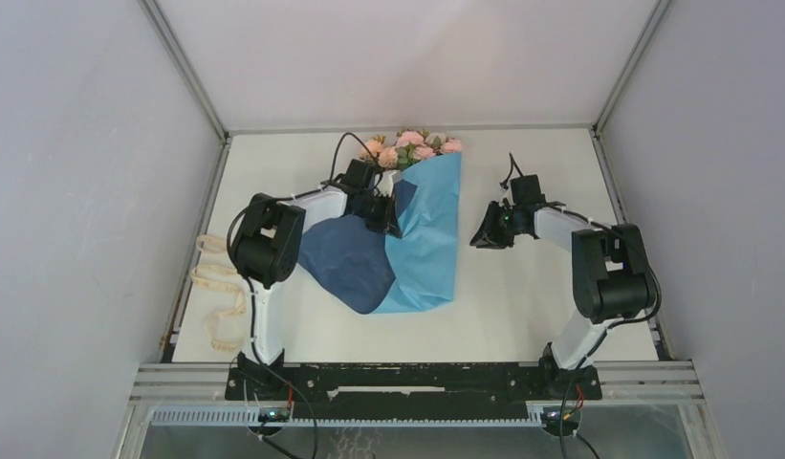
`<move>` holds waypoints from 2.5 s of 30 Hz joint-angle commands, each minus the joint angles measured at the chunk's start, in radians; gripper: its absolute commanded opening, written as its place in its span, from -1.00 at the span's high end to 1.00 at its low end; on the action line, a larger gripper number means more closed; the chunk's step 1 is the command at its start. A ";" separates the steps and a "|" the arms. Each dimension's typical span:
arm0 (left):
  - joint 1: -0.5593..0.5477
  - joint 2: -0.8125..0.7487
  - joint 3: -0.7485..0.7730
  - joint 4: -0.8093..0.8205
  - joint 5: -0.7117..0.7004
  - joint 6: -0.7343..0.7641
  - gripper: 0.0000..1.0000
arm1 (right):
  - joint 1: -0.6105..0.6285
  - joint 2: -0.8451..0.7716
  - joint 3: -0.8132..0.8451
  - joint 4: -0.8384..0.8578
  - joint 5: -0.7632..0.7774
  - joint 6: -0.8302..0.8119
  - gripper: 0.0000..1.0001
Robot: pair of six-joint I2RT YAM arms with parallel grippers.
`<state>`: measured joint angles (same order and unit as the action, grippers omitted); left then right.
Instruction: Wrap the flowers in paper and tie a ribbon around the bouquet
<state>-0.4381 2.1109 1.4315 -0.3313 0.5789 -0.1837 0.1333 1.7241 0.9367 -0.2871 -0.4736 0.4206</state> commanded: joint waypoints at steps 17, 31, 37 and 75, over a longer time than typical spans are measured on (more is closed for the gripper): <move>0.093 -0.053 -0.038 -0.018 -0.035 -0.104 0.21 | 0.424 0.225 0.273 0.127 -0.045 -0.027 0.76; 0.563 -0.439 -0.286 -0.225 -0.354 -0.163 -0.79 | 0.401 0.284 0.273 0.086 -0.010 -0.031 0.84; 0.600 -0.477 -0.439 -0.114 -0.359 -0.198 -1.00 | 0.401 0.284 0.272 0.075 -0.002 -0.032 0.84; -0.024 0.093 0.487 -0.096 0.024 -0.131 1.00 | 0.293 0.100 0.030 0.408 -0.071 0.355 0.82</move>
<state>-0.4732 2.1551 1.8938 -0.4641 0.6762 -0.3050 0.4419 1.9675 1.0214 0.0444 -0.6151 0.6872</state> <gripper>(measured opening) 0.004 0.087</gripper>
